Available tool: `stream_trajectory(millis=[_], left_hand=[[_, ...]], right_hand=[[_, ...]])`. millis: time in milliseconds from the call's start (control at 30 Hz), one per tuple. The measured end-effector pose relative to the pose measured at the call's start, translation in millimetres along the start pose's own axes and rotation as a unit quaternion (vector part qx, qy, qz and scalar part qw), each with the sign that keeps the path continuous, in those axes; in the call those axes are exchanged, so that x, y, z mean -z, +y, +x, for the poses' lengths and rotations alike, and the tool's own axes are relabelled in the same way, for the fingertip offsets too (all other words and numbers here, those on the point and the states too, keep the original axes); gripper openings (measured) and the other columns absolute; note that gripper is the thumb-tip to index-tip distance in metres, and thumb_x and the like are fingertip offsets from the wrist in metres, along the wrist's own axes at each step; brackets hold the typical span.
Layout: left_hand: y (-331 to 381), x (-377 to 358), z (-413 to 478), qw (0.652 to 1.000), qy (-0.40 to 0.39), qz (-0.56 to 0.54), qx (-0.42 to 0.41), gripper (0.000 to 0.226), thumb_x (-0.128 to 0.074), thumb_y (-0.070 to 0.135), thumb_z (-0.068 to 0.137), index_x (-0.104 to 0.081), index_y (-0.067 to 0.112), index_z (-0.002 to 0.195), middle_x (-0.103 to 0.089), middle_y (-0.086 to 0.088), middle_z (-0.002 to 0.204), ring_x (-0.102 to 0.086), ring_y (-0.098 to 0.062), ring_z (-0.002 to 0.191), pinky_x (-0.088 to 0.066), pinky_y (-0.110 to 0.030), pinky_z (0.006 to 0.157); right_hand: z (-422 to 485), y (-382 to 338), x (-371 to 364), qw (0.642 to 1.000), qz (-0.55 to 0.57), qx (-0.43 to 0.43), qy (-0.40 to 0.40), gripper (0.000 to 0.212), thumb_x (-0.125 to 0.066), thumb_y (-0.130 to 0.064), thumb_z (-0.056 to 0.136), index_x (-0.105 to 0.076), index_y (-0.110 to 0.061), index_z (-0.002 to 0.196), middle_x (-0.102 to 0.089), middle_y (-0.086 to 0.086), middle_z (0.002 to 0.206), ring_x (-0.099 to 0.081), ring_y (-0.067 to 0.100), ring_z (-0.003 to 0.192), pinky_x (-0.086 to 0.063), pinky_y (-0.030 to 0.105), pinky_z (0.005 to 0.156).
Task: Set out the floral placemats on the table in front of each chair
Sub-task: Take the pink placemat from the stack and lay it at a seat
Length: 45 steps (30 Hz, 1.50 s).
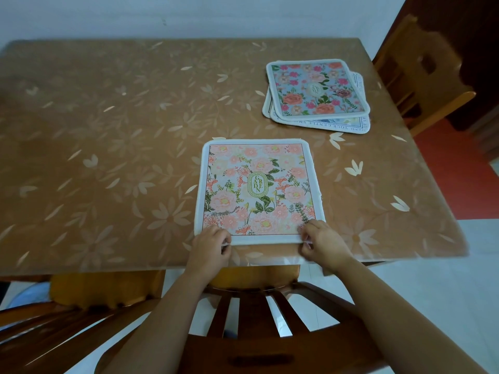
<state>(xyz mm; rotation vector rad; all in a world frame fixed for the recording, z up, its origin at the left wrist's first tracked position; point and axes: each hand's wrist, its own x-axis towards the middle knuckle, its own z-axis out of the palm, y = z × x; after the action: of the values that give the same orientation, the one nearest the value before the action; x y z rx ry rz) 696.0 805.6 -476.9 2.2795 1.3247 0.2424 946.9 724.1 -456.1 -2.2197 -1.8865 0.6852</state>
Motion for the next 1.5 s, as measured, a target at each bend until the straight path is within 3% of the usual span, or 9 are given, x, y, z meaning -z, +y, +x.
stream_trajectory(millis=[400,633,833,1033,1300,1500], left_hand=[[0,-2,-2,1.000,0.003,-0.001,0.019,0.005,-0.059,0.011,0.080,-0.057,0.012,0.084,-0.057,-0.004,0.090,-0.050,-0.022,0.088,-0.042,-0.037,0.074],[1,-1,-3,0.999,-0.002,-0.022,0.025,0.006,-0.059,0.010,0.079,-0.057,0.012,0.084,-0.056,-0.004,0.090,-0.048,-0.021,0.088,-0.041,-0.036,0.076],[6,14,5,0.999,-0.023,-0.007,0.036,0.009,-0.057,0.019,0.082,-0.055,0.014,0.089,-0.053,-0.002,0.094,-0.048,-0.022,0.094,-0.041,-0.037,0.082],[38,38,14,0.999,0.005,0.037,-0.017,0.031,-0.050,0.029,0.087,-0.054,0.015,0.114,-0.054,-0.004,0.115,-0.046,-0.023,0.109,-0.038,-0.038,0.093],[100,42,-1,0.989,0.048,0.074,-0.120,0.043,-0.048,0.030,0.088,-0.045,0.014,0.128,-0.045,-0.008,0.135,-0.034,-0.025,0.129,-0.027,-0.041,0.106],[155,30,-11,0.987,0.085,0.058,-0.122,0.045,-0.052,0.030,0.087,-0.045,0.014,0.128,-0.044,-0.009,0.138,-0.032,-0.027,0.131,-0.025,-0.046,0.109]], right_hand=[[-3,3,5,1.000,-0.002,-0.001,-0.021,0.013,-0.060,-0.013,0.078,-0.059,-0.006,0.089,-0.058,0.012,0.100,-0.051,0.026,0.098,-0.043,0.034,0.077],[-2,-3,18,0.998,-0.027,-0.013,-0.056,0.020,-0.058,-0.020,0.082,-0.059,-0.009,0.099,-0.057,0.009,0.106,-0.051,0.024,0.102,-0.046,0.036,0.084],[-15,-13,33,0.997,0.009,-0.045,0.062,0.023,-0.059,-0.023,0.084,-0.061,-0.009,0.102,-0.060,0.010,0.103,-0.054,0.025,0.097,-0.048,0.036,0.079],[-37,-34,45,0.986,0.001,-0.078,0.146,0.033,-0.057,-0.026,0.085,-0.056,-0.011,0.115,-0.059,0.007,0.113,-0.052,0.024,0.104,-0.046,0.037,0.084],[-67,-51,66,0.970,-0.033,-0.084,0.227,0.039,-0.061,-0.024,0.081,-0.055,-0.009,0.117,-0.061,0.011,0.112,-0.054,0.033,0.103,-0.044,0.044,0.088],[-87,-25,86,0.966,-0.041,-0.080,0.243,0.041,-0.059,-0.023,0.082,-0.053,-0.011,0.120,-0.060,0.009,0.118,-0.052,0.031,0.110,-0.041,0.047,0.096]])
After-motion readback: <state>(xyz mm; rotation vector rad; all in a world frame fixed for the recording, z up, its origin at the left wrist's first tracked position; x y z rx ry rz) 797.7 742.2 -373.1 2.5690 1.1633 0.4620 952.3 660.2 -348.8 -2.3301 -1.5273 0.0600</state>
